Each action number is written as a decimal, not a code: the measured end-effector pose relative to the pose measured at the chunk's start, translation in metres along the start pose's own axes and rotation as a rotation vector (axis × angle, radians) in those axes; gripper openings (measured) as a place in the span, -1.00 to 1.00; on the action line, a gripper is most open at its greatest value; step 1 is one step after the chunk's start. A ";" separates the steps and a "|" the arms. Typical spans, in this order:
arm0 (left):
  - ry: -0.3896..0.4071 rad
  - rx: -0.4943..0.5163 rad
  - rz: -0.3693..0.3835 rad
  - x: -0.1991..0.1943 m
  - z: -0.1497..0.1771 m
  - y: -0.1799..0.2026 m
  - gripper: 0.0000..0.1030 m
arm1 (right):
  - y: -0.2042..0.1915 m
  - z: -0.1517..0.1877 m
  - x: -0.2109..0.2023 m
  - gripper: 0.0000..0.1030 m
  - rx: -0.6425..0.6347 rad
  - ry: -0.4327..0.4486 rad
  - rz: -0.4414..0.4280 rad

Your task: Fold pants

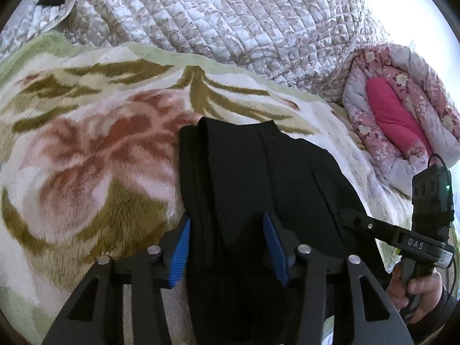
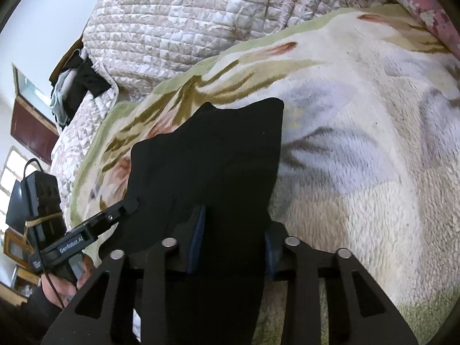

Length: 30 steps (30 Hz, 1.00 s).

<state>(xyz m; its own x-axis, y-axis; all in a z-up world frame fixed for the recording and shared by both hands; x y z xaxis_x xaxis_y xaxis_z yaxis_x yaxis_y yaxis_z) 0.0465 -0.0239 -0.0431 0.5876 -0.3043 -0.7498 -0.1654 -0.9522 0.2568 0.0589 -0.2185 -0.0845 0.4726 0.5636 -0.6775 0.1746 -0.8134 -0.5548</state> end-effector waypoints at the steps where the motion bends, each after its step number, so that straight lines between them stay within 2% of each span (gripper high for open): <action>1: 0.002 0.013 -0.016 -0.002 0.000 0.002 -0.15 | -0.002 0.001 -0.002 -0.63 -0.007 0.002 0.003; 4: 0.007 0.045 -0.060 -0.009 -0.001 0.005 -0.33 | -0.009 0.002 -0.007 -0.67 -0.025 0.010 0.015; 11: 0.017 0.082 -0.083 -0.023 -0.008 0.013 -0.51 | -0.027 0.000 -0.022 -0.68 -0.049 0.036 0.000; 20: 0.035 0.102 -0.064 -0.039 -0.011 0.027 -0.57 | -0.048 0.000 -0.036 -0.68 -0.083 0.052 -0.023; 30: 0.057 0.108 -0.061 -0.035 -0.035 0.021 -0.57 | -0.059 -0.029 -0.026 -0.68 -0.118 0.069 -0.035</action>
<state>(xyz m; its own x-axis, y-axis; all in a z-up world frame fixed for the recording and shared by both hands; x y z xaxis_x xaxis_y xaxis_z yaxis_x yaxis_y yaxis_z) 0.0500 -0.0321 0.0099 0.6424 -0.2463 -0.7257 -0.2100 -0.9673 0.1423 0.0617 -0.1898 -0.0199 0.5223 0.5837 -0.6217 0.2900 -0.8071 -0.5142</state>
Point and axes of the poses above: each gripper's, at about its wrist camera, not at the fingertips, and x roughly the way its jaws point, y to its right, z to its underside, the point moved 7 cm from there along x, roughly the way its jaws point, and after that the axes turned 6 degrees about x, right-handed, at the moved point
